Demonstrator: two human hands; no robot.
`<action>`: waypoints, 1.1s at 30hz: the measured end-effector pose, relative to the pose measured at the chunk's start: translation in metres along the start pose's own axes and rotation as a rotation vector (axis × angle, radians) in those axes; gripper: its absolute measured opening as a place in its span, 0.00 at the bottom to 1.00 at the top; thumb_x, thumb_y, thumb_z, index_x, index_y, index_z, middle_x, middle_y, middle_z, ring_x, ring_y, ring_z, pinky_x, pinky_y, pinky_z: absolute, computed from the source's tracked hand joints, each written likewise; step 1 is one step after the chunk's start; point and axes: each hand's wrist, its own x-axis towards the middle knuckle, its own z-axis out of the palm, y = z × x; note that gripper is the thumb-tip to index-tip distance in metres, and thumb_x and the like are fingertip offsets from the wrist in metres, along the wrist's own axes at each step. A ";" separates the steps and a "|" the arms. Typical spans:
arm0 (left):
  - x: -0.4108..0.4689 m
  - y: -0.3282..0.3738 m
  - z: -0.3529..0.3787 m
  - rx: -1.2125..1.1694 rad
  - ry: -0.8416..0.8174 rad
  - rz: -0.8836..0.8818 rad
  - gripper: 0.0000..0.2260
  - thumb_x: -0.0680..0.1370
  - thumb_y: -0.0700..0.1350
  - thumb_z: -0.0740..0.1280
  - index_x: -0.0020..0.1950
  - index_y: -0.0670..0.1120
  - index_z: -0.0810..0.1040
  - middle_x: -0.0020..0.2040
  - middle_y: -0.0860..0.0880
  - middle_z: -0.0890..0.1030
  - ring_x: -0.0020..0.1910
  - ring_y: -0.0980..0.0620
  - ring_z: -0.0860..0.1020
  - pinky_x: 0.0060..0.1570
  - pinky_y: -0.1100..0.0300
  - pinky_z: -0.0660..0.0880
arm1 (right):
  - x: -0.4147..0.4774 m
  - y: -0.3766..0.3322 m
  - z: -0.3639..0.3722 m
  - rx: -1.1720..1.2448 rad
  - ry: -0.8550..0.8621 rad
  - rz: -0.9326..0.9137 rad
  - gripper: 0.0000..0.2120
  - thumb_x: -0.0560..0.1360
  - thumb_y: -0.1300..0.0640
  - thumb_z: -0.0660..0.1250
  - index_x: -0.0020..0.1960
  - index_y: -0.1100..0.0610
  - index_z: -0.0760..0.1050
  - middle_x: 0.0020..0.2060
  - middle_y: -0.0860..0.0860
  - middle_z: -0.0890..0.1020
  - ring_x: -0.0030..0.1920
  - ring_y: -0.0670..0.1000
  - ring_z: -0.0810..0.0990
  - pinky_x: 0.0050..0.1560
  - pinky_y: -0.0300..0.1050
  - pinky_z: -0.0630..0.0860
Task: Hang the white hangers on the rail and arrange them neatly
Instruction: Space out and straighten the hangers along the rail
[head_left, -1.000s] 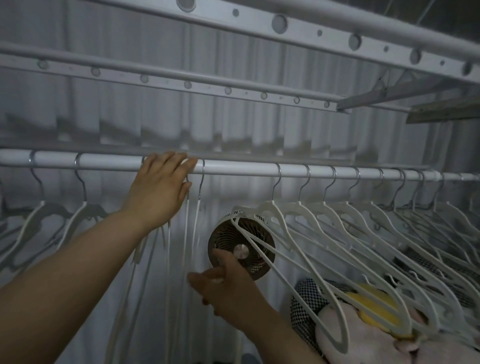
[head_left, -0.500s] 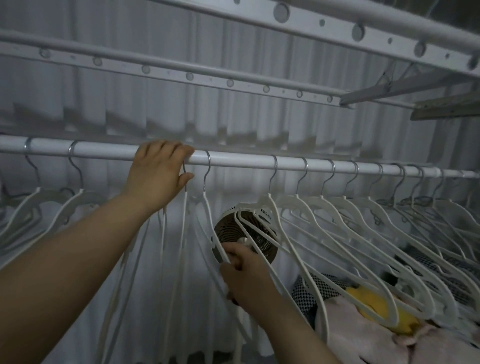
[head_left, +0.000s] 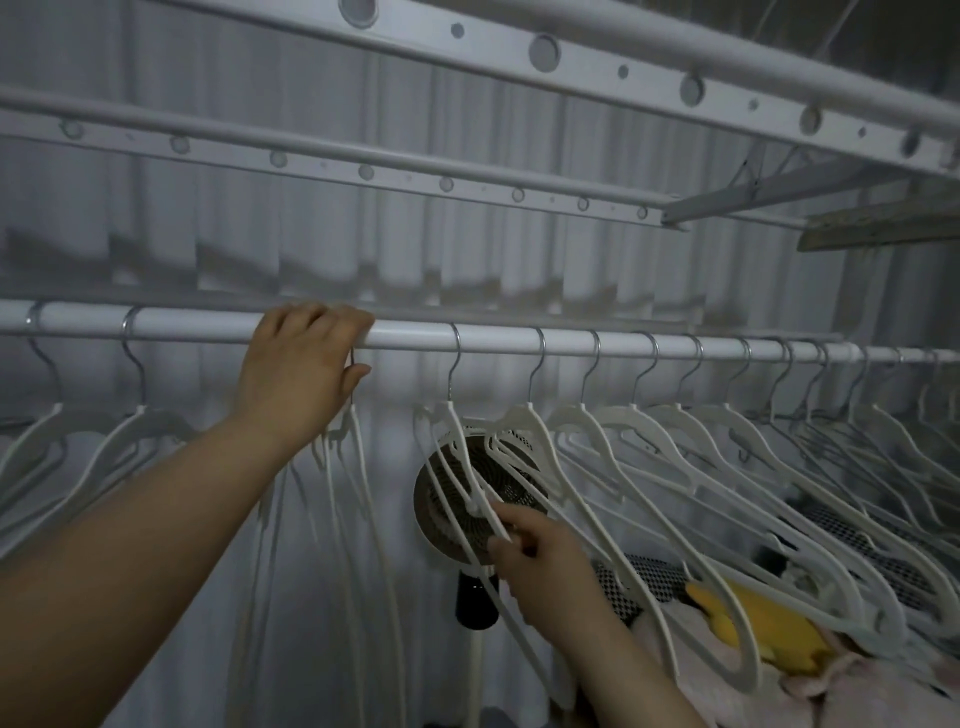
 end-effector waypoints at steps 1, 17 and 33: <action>0.000 0.000 0.000 -0.003 0.001 0.001 0.21 0.57 0.38 0.80 0.47 0.38 0.79 0.39 0.39 0.82 0.39 0.38 0.80 0.44 0.55 0.59 | 0.000 0.000 -0.002 0.008 0.002 0.011 0.22 0.75 0.67 0.59 0.38 0.39 0.71 0.16 0.43 0.70 0.19 0.40 0.66 0.24 0.30 0.64; 0.000 0.008 0.005 -0.027 -0.046 -0.012 0.21 0.59 0.38 0.79 0.49 0.38 0.79 0.42 0.38 0.82 0.43 0.36 0.80 0.46 0.54 0.59 | -0.001 0.007 -0.020 0.045 0.049 0.087 0.14 0.76 0.65 0.60 0.54 0.51 0.77 0.27 0.49 0.67 0.17 0.40 0.66 0.21 0.29 0.64; 0.000 0.013 -0.003 -0.083 -0.192 0.005 0.22 0.69 0.52 0.65 0.55 0.37 0.77 0.52 0.35 0.81 0.49 0.34 0.79 0.55 0.50 0.65 | -0.007 0.001 -0.028 -0.125 0.104 -0.039 0.15 0.74 0.57 0.66 0.61 0.53 0.73 0.36 0.43 0.71 0.32 0.34 0.73 0.35 0.23 0.68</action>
